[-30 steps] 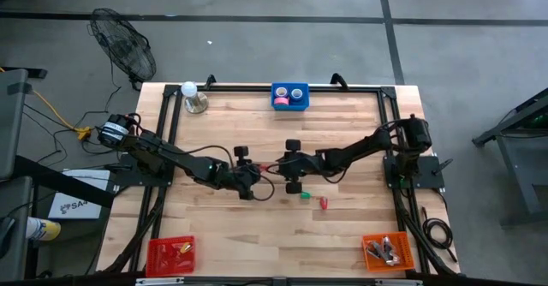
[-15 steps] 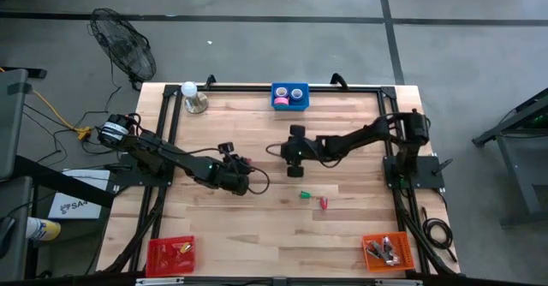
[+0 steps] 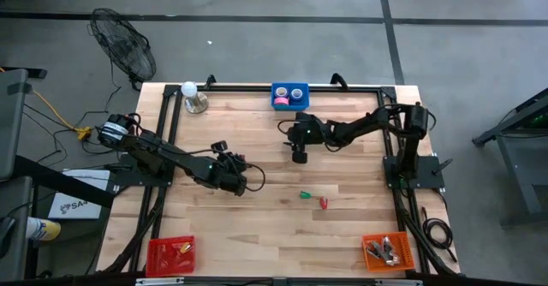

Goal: Pick and place Stapler, Stapler remover, tape
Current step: Put the top red stapler into the red bin

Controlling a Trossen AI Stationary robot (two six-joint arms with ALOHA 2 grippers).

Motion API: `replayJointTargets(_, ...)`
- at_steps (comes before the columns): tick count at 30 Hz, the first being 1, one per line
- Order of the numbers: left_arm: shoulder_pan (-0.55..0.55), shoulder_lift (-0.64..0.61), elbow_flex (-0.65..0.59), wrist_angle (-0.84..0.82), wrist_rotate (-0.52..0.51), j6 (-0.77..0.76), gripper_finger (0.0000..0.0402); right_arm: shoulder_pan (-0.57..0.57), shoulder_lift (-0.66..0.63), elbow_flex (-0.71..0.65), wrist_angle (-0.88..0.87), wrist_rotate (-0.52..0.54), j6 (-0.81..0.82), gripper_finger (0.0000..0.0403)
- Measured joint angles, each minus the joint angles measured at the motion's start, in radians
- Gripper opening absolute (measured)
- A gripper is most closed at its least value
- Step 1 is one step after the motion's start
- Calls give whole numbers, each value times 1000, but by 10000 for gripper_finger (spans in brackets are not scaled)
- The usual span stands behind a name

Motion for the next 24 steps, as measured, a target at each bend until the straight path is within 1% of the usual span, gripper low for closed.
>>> replayJointTargets(4,0,0,0,-9,1,-38,81,-16,0,-29,63,1,-19,165)
replayJointTargets(7,0,0,0,-9,1,-56,81,-28,-22,-19,53,48,-29,165)
replayJointTargets(11,0,0,0,-13,0,-72,81,-54,-131,3,-27,95,23,165)
replayJointTargets(12,0,0,0,-14,1,-74,81,-59,-160,5,-61,122,39,165)
replayJointTargets(15,0,0,0,-16,0,-76,81,-68,-269,5,-154,239,41,165)
replayJointTargets(18,0,0,0,-16,-1,-78,81,-69,-380,6,-203,368,4,165)
replayJointTargets(20,0,0,0,-16,-1,-85,81,-69,-439,6,-223,425,-24,165)
replayJointTargets(22,0,0,0,-15,1,-98,81,-69,-487,6,-224,438,-43,165)
replayJointTargets(24,0,0,0,-15,7,-101,81,-76,-514,6,-221,424,-50,165)
